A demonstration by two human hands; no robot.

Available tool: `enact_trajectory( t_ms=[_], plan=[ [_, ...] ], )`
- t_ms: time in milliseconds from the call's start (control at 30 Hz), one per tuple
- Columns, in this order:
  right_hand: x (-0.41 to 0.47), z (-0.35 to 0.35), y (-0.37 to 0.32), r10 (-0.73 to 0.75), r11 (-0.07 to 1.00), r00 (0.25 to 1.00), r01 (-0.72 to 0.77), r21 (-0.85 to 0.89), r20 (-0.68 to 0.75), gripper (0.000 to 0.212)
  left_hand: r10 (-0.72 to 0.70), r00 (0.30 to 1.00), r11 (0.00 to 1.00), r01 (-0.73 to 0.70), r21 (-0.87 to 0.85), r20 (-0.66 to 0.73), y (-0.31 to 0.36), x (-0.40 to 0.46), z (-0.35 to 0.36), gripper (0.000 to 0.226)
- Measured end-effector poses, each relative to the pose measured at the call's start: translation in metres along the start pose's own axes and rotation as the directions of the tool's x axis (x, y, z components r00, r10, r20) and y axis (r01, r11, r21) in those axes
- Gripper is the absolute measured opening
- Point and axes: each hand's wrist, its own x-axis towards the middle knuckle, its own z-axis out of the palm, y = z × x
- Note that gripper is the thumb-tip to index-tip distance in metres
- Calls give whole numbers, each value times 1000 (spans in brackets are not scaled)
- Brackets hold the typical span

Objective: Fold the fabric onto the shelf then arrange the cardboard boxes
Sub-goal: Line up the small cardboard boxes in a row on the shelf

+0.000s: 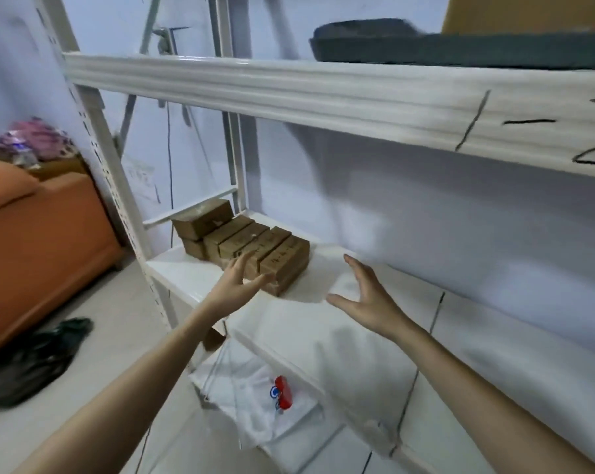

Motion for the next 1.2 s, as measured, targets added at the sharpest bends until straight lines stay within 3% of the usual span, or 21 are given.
enact_trajectory(
  t_ms=[300, 567, 733, 900, 1100, 1200],
  plan=[
    [104, 107, -14, 198, 963, 980, -200, 180, 33, 92, -20, 995, 997, 13, 73, 96, -68, 109, -16, 69],
    [145, 123, -1, 338, 897, 941, -330, 294, 24, 92, -12, 986, 990, -12, 140, 169, -69, 157, 1, 58],
    [143, 116, 8, 378, 877, 926, -354, 324, -12, 93, -34, 953, 990, -9, 142, 302, -67, 156, 10, 48],
    [117, 97, 23, 376, 898, 926, -351, 267, -46, 87, 16, 918, 1000, -17, 0, 397, -52, 133, 29, 59],
    [70, 35, 25, 342, 929, 925, -306, 208, -166, 76, 183, 884, 968, -86, -236, 430, 9, 105, 61, 51],
    [36, -8, 27, 306, 950, 915, -272, 156, -263, 73, 277, 855, 939, -145, -311, 438, 53, 86, 84, 68]
  ],
)
